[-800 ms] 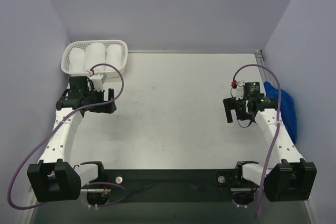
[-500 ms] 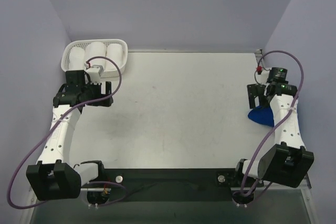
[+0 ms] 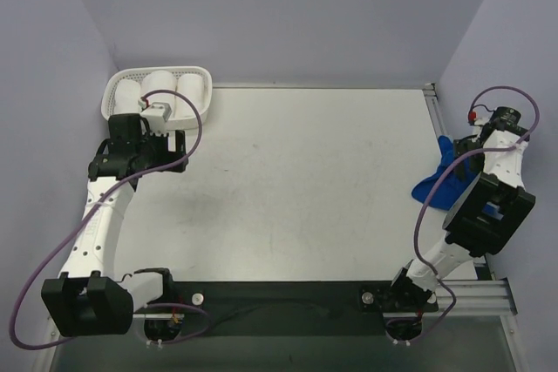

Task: Roll the towels
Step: Grab a towel with the right arm

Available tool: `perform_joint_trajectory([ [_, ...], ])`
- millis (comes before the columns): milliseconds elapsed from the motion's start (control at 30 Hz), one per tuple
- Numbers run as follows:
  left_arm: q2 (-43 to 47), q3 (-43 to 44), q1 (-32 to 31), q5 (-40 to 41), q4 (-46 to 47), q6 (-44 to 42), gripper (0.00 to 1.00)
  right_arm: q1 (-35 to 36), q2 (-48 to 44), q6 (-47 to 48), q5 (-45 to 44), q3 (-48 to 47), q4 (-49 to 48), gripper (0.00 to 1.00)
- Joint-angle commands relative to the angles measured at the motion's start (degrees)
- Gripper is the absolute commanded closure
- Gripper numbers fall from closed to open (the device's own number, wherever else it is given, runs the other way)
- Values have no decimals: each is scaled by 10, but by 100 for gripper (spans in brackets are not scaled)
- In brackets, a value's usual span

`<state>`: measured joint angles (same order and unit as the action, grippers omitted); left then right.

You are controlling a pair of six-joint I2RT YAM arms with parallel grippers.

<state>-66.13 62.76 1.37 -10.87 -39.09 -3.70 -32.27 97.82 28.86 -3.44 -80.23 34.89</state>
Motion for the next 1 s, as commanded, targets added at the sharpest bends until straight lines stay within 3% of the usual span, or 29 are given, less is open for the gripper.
perform_joint_trajectory([
  [0,16,13,-6,12,33,-8,3,2,19,7,-18,-34,13,20],
  [367,28,-7,-9,25,35,-10,3,-2,112,8,-80,-83,-16,33],
  [433,30,-8,-9,23,35,-11,3,-4,126,8,-88,-91,-17,40],
  [633,37,-15,-9,22,38,-11,3,-2,99,7,-66,-93,-1,79],
  [700,36,-16,-9,22,38,-9,3,-2,84,3,-54,-96,18,100],
  [833,31,-14,-28,30,38,-3,3,2,21,-8,16,-127,72,100],
  [967,28,-2,-28,17,30,-9,3,51,-37,-24,77,-173,148,100],
])
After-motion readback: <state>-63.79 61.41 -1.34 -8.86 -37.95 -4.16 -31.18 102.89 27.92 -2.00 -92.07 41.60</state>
